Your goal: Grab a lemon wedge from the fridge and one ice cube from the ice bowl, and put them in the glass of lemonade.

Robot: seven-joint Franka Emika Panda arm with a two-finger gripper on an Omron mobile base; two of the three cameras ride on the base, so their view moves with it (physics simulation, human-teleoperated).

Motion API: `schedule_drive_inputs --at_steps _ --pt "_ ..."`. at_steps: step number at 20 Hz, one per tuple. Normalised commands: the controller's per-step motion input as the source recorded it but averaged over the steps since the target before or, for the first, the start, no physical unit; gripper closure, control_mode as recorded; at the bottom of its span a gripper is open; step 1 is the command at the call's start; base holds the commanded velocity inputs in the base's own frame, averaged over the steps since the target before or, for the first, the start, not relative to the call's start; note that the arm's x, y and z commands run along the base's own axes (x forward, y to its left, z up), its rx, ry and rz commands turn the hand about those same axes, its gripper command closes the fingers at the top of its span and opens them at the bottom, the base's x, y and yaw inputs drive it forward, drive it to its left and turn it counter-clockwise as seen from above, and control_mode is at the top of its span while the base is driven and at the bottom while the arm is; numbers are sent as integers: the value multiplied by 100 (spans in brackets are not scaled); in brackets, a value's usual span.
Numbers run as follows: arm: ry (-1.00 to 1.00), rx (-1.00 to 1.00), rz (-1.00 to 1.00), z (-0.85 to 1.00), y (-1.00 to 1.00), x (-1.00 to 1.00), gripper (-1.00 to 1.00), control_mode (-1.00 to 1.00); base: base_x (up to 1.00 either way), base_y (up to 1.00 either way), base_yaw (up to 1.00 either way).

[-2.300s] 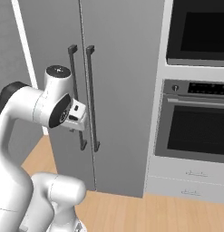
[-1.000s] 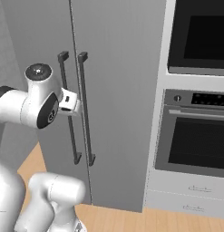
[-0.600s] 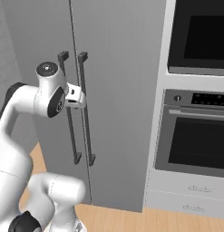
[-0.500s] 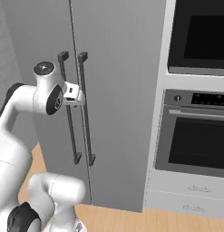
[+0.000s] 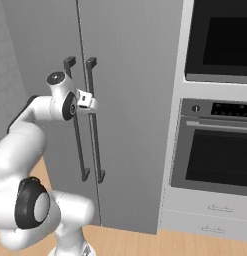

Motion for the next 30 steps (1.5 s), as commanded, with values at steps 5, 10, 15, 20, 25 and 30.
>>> schedule_drive_inputs --at_steps 5,10,15,20,25,30 --pt "1 0 0 -18 -11 79 -100 -100 0 0 0" --pt "1 3 1 -23 -18 62 -100 -100 0 0 0" --pt "0 3 5 -38 -6 61 -100 -100 0 0 0" --pt "-2 0 5 -11 2 2 -100 -100 0 0 0" --pt "-1 0 0 -3 10 13 -100 -100 0 0 0" --pt "0 0 0 -9 14 46 -100 -100 0 0 0"
